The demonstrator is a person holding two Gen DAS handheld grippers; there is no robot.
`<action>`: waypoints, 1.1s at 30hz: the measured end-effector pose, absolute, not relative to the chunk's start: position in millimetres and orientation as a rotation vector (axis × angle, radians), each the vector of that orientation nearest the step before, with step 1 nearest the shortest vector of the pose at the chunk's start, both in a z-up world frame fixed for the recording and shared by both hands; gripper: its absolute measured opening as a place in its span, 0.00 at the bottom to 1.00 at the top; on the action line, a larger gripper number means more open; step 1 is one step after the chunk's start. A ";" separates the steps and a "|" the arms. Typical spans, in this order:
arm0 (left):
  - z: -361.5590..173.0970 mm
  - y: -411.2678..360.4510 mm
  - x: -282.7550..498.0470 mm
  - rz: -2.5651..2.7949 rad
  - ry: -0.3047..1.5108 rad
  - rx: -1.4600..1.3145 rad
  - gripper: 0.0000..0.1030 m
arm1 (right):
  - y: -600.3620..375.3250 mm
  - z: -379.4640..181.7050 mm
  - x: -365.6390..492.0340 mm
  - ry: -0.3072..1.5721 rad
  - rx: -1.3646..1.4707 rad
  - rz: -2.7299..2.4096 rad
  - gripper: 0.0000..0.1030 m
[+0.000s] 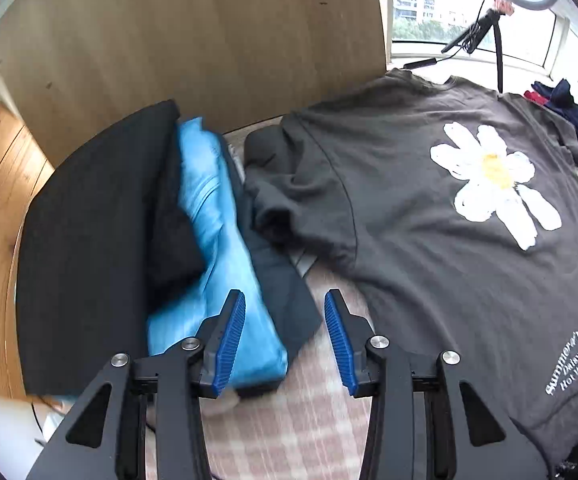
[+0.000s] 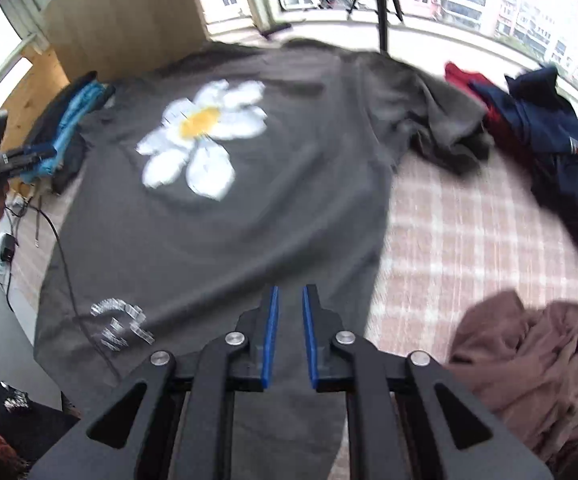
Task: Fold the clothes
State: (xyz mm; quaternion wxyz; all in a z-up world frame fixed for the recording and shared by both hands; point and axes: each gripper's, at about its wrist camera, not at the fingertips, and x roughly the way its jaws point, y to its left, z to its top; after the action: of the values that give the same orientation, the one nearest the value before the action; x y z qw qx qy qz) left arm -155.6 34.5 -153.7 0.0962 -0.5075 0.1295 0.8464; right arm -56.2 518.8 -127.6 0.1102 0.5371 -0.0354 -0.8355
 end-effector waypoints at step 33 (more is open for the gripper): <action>-144.2 -17.6 -127.7 2.409 -0.052 -1.310 0.45 | 284.8 -169.1 -266.0 -0.199 1.493 -2.344 0.31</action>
State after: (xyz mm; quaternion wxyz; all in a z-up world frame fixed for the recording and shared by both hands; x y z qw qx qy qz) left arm -127.7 -17.6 -144.2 0.1982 -0.4681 -0.0186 0.8609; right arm -266.0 284.8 -169.1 0.1766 0.5274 -0.0704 -0.8281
